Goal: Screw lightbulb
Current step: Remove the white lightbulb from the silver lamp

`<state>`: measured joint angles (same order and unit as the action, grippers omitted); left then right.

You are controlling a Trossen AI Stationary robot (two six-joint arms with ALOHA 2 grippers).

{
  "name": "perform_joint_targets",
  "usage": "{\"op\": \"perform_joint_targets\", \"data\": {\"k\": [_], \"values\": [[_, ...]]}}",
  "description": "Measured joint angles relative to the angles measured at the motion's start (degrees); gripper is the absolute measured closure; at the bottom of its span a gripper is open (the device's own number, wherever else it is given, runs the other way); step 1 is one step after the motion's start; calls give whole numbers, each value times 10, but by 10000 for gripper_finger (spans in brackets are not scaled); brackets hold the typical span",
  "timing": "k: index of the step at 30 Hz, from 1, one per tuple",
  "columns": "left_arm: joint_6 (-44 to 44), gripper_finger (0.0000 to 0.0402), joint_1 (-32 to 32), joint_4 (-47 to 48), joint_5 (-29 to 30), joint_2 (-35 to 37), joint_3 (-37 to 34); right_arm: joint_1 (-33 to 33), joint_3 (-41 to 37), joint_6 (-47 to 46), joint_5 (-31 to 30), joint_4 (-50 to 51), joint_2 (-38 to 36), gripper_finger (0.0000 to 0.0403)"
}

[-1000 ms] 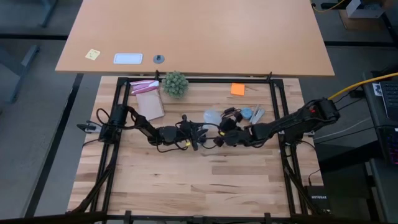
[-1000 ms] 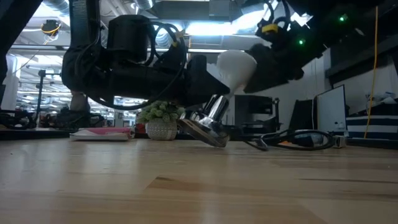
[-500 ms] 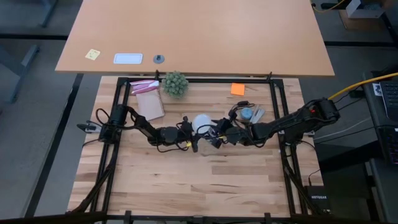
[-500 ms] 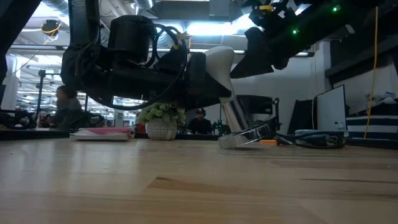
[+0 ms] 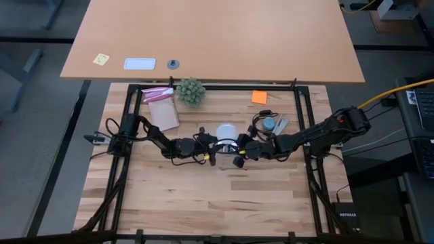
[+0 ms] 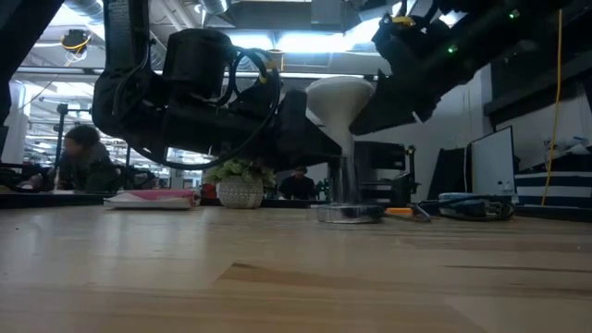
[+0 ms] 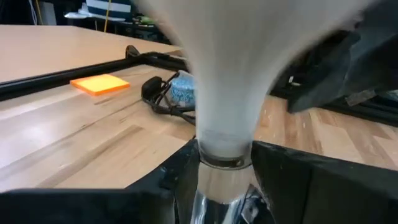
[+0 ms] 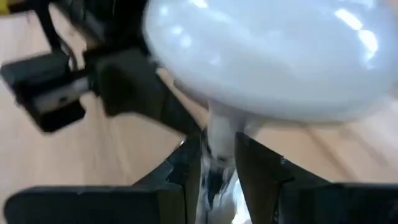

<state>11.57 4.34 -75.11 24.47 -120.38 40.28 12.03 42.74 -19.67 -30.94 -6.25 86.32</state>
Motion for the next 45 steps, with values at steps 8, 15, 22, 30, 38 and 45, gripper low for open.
{"op": "perform_joint_targets", "data": {"k": [8, 15, 22, 30, 38, 45], "values": [[0, 263, 0, -1, 2, 0, -1, 0, 0, -18, 12, 18, 17, 301], [12, 263, 0, -3, 2, 0, -1, 0, 0, -18, 9, 42, 17, 301], [33, 262, 0, -4, 2, 0, 0, 0, 0, -33, 6, 64, 17, 301], [47, 262, -7, -5, 1, 0, 0, 0, 0, -33, 6, 64, 17, 301], [-31, 262, -7, -4, 2, 0, 0, 0, 0, -33, 6, 64, 17, 301], [3, 242, -13, 28, 2, 1, 2, 0, 0, -33, 6, 64, 17, 301]]}}
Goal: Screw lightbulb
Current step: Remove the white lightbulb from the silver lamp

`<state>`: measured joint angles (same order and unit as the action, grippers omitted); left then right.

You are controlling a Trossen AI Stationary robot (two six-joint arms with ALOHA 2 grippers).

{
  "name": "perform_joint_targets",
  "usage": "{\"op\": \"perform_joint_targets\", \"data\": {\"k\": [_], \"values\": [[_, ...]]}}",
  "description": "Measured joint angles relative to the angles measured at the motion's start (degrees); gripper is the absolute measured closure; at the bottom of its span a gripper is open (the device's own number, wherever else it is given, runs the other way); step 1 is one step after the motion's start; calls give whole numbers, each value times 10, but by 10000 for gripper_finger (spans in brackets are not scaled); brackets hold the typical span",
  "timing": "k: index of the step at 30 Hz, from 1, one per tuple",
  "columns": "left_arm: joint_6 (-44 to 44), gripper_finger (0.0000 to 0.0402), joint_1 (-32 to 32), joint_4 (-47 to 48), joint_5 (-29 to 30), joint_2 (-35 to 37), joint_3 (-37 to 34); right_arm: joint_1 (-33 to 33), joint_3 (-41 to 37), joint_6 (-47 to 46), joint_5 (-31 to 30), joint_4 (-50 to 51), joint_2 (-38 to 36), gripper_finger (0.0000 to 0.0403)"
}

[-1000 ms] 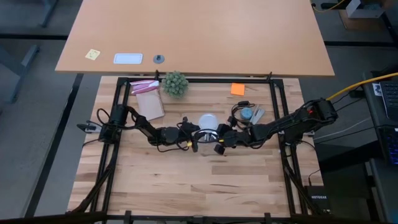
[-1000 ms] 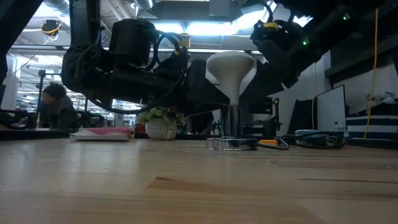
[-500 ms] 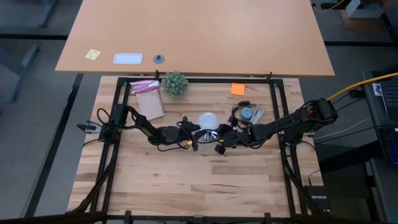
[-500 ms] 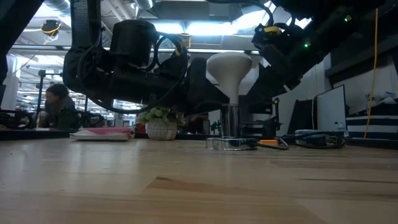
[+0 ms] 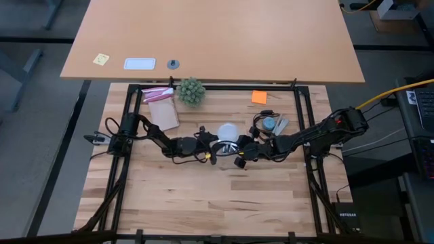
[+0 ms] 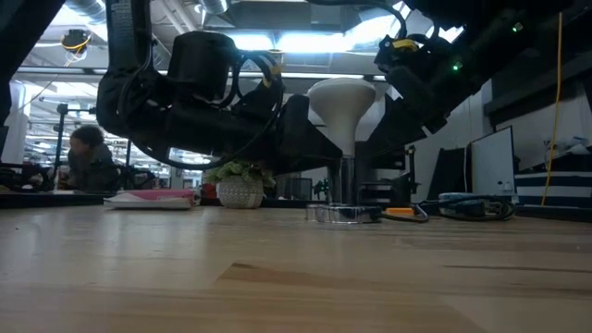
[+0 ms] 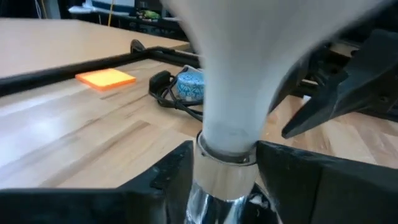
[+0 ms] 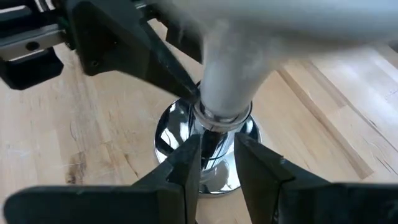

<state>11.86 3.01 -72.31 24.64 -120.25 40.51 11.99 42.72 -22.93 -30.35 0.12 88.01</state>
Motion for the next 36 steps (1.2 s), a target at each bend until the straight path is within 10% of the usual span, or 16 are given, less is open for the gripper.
{"op": "perform_joint_targets", "data": {"k": [9, 36], "values": [[-4, 183, 0, 11, 3, -1, 19, 0, 0, 0, 0, 0, 0, 301], [-31, 180, 12, -6, 0, -2, 46, 0, -1, -75, -22, 101, 34, 301]]}}
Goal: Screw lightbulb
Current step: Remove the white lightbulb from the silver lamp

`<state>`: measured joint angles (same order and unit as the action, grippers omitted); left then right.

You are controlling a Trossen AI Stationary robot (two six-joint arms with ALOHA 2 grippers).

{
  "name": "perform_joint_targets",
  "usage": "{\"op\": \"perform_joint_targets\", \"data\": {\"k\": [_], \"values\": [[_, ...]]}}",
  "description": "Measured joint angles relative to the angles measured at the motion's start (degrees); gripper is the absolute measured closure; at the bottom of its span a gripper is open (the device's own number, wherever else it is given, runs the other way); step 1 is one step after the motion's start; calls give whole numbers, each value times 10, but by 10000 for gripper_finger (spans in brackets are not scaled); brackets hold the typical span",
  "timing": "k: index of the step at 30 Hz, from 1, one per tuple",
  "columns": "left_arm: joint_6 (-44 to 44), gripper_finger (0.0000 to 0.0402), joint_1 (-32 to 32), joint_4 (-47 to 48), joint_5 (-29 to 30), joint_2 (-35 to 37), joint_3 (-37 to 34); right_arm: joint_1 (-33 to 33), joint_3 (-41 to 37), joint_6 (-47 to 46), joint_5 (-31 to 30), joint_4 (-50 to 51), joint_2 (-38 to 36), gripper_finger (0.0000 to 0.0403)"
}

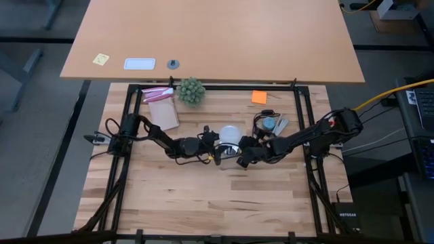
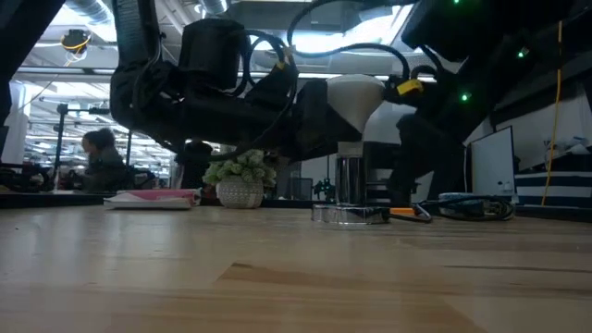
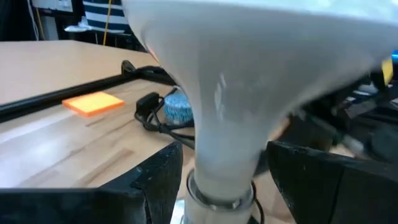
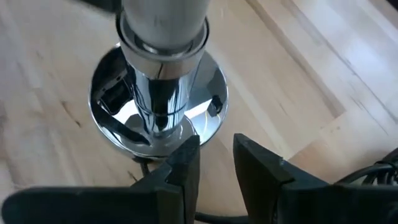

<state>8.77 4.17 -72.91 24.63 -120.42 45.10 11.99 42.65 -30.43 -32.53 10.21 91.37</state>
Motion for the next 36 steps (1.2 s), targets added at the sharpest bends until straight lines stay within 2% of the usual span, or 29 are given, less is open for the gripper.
{"op": "perform_joint_targets", "data": {"k": [9, 20, 36], "values": [[-15, 184, -2, 4, 0, 0, 11, 0, 0, 0, 0, -2, 33, 301], [-22, 273, -2, 12, 1, 1, 11, 0, 1, -53, 17, -13, 81, 301], [-24, 262, -2, 22, 4, 2, 11, 0, 0, -88, 70, -78, 87, 301]]}}
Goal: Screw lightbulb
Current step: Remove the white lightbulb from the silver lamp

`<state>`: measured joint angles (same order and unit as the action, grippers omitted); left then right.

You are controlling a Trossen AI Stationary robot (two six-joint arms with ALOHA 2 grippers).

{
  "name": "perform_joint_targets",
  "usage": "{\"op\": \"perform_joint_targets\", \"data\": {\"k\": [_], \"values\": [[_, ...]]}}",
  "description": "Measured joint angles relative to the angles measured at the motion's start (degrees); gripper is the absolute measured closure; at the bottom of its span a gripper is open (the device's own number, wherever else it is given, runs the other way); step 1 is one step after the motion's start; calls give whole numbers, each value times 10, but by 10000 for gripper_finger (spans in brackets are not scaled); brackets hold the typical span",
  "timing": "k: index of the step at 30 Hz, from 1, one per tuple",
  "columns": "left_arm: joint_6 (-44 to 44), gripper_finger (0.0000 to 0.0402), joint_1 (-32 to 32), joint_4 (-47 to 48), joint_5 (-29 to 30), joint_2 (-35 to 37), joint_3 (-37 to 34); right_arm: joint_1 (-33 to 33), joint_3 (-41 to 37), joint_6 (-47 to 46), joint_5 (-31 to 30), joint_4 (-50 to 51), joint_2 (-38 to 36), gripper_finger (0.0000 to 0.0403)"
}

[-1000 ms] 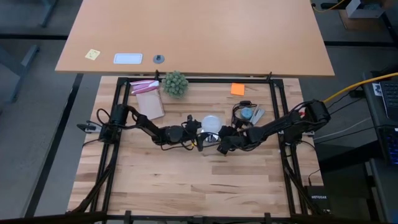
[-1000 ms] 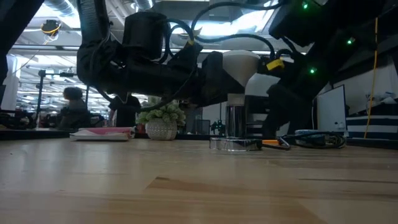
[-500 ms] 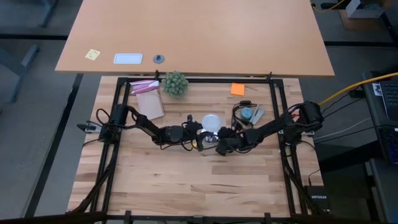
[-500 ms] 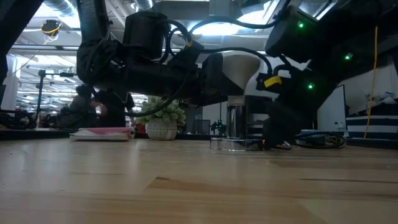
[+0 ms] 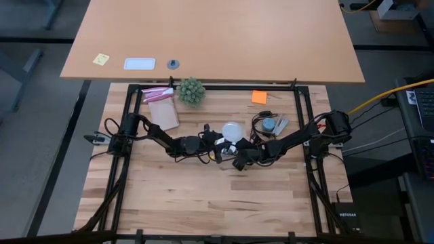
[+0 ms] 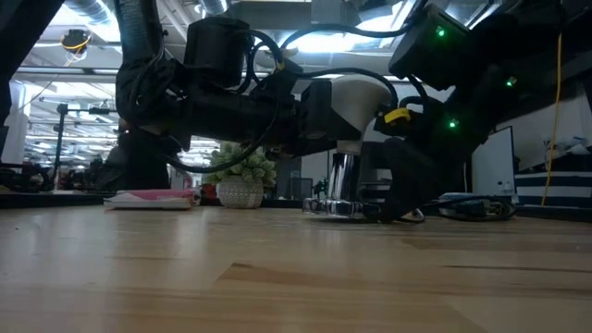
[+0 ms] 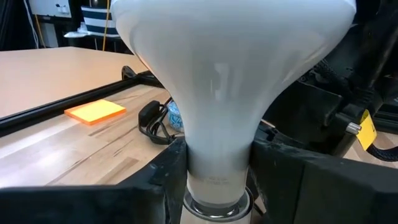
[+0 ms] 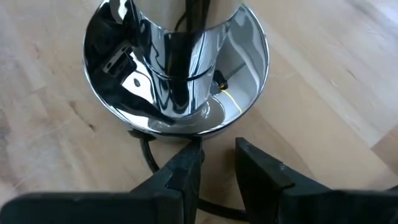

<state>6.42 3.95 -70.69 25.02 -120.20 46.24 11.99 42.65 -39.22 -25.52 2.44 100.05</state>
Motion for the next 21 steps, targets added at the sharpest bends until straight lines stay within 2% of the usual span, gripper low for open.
{"op": "perform_joint_targets", "data": {"k": [7, 21], "values": [[2, 245, 1, 23, -1, 1, 1, 1, 0, 1, -25, 1, 0, 301], [23, 238, -12, 33, -7, -2, -1, 1, 0, 20, -30, 1, 0, 301]]}}
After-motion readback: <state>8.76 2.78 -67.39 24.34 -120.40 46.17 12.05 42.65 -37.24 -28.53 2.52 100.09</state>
